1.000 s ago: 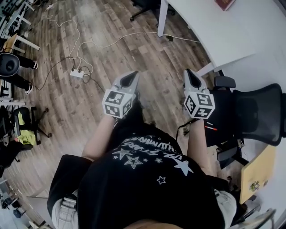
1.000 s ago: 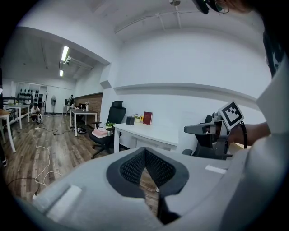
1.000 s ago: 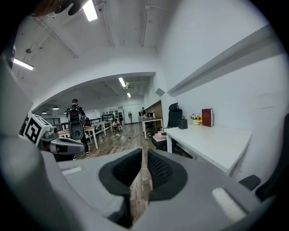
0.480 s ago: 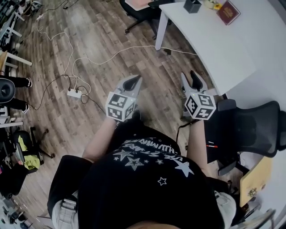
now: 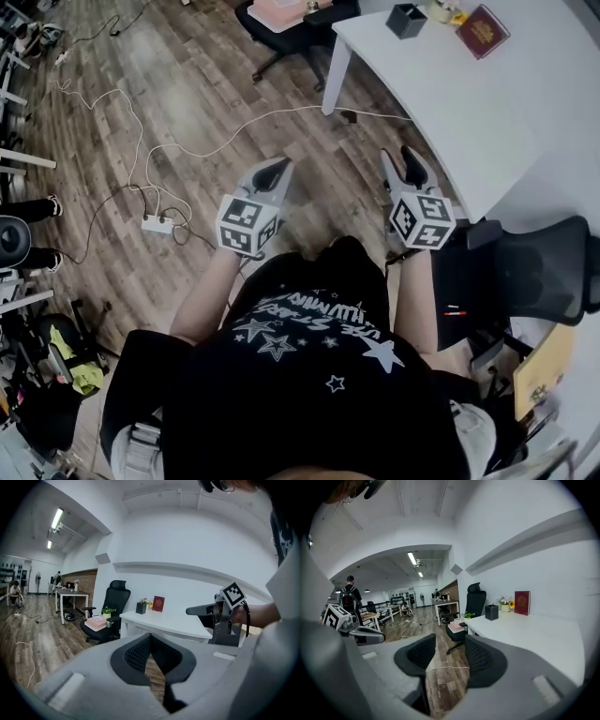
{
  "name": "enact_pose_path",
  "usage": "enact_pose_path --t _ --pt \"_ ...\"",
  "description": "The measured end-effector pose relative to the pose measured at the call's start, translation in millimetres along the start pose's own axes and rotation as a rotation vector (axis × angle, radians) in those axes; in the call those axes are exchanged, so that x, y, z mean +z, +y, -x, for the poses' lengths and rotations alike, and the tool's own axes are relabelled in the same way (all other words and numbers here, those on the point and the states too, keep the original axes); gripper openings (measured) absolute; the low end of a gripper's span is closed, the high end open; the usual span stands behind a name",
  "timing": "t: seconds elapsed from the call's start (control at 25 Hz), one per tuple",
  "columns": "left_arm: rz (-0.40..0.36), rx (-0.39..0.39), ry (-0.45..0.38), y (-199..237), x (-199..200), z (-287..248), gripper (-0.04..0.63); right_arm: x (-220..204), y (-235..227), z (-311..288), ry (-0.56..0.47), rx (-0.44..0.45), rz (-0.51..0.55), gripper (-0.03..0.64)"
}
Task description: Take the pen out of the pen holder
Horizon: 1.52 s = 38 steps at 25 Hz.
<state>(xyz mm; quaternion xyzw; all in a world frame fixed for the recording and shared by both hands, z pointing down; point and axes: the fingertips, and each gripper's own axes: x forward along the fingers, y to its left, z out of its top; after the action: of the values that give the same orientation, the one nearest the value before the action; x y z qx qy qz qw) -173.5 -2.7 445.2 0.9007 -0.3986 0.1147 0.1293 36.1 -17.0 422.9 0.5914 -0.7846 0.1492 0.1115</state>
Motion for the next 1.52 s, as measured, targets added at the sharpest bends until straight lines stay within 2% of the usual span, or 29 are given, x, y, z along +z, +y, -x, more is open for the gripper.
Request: enact_pose_path --t 0.24,0.48,0.64,1.12,1.52 --pt "-0.007 -0.007 0.014 21.5 8.0 -31.1 0.011 -0.1 -34.0 -32.8 0.011 -0.044 -0.034 0.201" --pt "-0.006 0.034 0.04 49.5 15.9 -73.2 0.011 20.0 -74.3 -91.0 -0.01 -0.033 -0.053 0.201" --pt "-0.007 0.052 0.043 68.0 38.2 -121.6 0.011 43.9 -109.3 -139.9 -0.026 -0.018 -0.059 0.201" --pt "-0.015 0.027 0.066 103.1 108.1 -290.3 0.011 109.8 -230.2 -269.4 -0.027 -0.002 -0.084 0.201" --pt "-0.032 0.028 0.043 134.8 150.1 -384.7 0.011 160.1 -304.1 -352.0 -0.045 -0.023 -0.068 0.201"
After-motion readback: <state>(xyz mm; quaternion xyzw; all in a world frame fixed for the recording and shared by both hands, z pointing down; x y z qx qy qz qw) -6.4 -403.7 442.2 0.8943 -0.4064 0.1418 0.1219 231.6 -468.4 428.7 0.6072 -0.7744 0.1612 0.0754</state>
